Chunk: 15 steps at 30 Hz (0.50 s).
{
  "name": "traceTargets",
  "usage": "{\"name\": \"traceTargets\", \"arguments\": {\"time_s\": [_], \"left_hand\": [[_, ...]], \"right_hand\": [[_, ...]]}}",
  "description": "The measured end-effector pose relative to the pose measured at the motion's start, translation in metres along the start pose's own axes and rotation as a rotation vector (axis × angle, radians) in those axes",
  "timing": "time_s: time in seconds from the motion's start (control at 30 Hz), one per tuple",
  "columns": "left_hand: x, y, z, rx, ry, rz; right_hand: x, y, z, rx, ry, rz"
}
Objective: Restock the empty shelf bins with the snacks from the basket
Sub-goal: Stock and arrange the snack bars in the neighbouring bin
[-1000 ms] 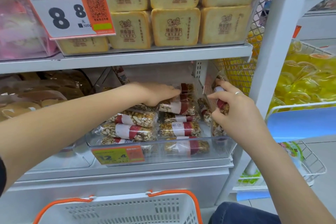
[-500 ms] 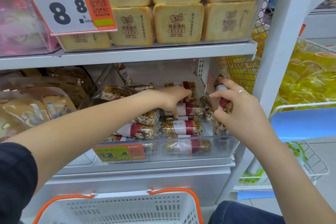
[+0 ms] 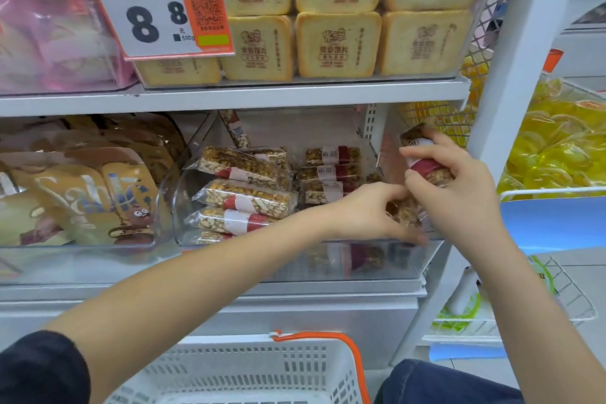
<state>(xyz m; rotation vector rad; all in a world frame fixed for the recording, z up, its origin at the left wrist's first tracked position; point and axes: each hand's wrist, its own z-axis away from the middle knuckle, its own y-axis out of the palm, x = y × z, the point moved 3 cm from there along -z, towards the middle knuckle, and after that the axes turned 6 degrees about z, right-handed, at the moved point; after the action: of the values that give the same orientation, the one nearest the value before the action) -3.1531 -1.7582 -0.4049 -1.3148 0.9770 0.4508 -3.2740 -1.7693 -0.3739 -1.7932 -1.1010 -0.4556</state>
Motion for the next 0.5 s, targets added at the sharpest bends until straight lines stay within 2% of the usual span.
{"name": "traceTargets", "arguments": {"time_s": [0.13, 0.3, 0.37, 0.5], "left_hand": [[0.002, -0.048, 0.02, -0.164, -0.027, 0.104], [0.006, -0.092, 0.033, -0.265, -0.104, 0.087], [0.009, -0.088, 0.027, -0.222, -0.139, -0.062], [0.031, -0.071, 0.015, 0.005, -0.153, -0.665]], "right_hand": [[-0.004, -0.009, 0.004, -0.005, -0.002, -0.112], [-0.005, -0.002, 0.007, 0.025, -0.024, -0.019], [-0.004, -0.001, 0.008, 0.028, -0.025, 0.009], [-0.005, -0.002, 0.008, 0.036, -0.035, -0.004]]}}
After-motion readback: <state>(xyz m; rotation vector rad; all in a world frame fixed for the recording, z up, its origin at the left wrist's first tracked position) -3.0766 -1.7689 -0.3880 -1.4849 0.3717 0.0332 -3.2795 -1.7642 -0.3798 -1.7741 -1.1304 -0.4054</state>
